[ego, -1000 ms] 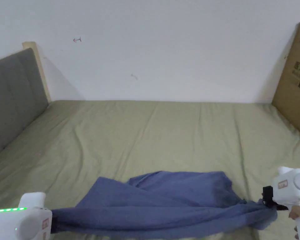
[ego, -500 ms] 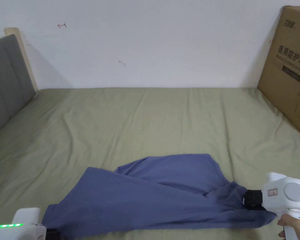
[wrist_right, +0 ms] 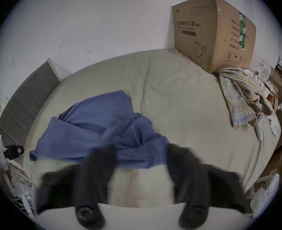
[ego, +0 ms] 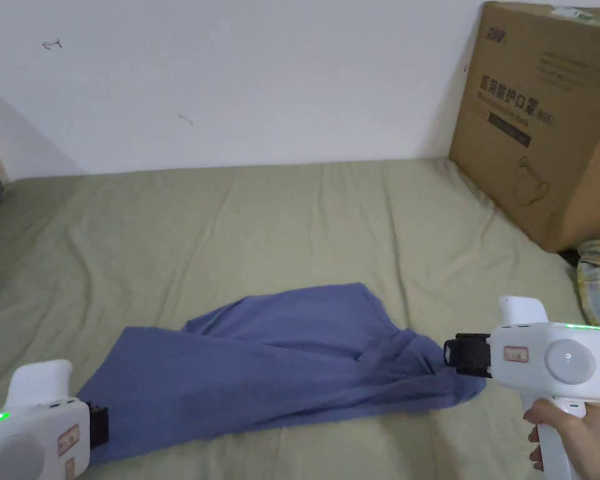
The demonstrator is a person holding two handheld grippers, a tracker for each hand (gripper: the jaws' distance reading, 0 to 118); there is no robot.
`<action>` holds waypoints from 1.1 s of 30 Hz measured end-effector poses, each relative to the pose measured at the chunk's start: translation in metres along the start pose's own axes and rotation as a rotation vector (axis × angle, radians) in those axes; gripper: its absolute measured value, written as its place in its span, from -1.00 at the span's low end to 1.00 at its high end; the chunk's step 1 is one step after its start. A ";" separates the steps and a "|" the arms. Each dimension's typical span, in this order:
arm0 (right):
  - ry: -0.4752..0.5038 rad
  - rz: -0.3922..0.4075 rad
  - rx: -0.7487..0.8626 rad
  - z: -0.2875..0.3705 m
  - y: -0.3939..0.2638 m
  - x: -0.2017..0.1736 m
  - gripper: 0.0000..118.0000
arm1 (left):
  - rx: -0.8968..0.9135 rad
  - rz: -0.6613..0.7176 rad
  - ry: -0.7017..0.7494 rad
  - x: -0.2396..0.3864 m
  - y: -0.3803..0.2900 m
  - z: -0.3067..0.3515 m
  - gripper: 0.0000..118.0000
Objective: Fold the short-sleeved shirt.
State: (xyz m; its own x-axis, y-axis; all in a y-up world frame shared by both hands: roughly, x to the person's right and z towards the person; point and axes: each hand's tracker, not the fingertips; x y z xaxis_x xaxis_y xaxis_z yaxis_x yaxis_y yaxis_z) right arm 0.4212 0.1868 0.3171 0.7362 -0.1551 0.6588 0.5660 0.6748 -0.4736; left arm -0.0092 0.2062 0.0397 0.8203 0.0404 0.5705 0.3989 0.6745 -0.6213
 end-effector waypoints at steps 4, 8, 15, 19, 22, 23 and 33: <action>-0.041 -0.010 -0.009 -0.001 -0.033 0.007 -0.97 | -0.011 -0.074 0.002 0.024 -0.012 -0.003 -1.00; -0.049 0.011 -0.044 -0.008 -0.051 0.008 -0.98 | -0.028 -0.086 -0.030 0.040 -0.016 -0.009 -1.00; -0.030 -0.028 -0.011 -0.017 -0.031 0.016 -0.21 | -0.054 -0.104 -0.042 0.057 -0.010 -0.023 -1.00; 0.001 -0.027 0.003 -0.039 -0.004 0.025 0.66 | -0.077 -0.099 -0.053 0.060 -0.005 -0.037 -1.00; -0.029 -0.022 -0.061 -0.070 0.006 0.033 0.66 | -0.098 -0.098 -0.050 0.061 -0.002 -0.051 -1.00; -0.023 -0.025 -0.089 -0.081 0.006 0.037 0.65 | -0.106 -0.100 -0.050 0.061 -0.002 -0.055 -1.00; -0.026 0.030 -0.105 -0.099 0.000 0.028 -0.90 | -0.150 -0.099 -0.044 0.061 0.007 -0.078 -1.00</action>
State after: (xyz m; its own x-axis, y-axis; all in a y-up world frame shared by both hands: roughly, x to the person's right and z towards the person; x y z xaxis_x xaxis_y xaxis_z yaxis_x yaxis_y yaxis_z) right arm 0.4783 0.1105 0.2775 0.7443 -0.1163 0.6576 0.5806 0.5993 -0.5511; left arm 0.0754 0.1559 0.0282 0.7566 0.0137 0.6537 0.5359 0.5597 -0.6321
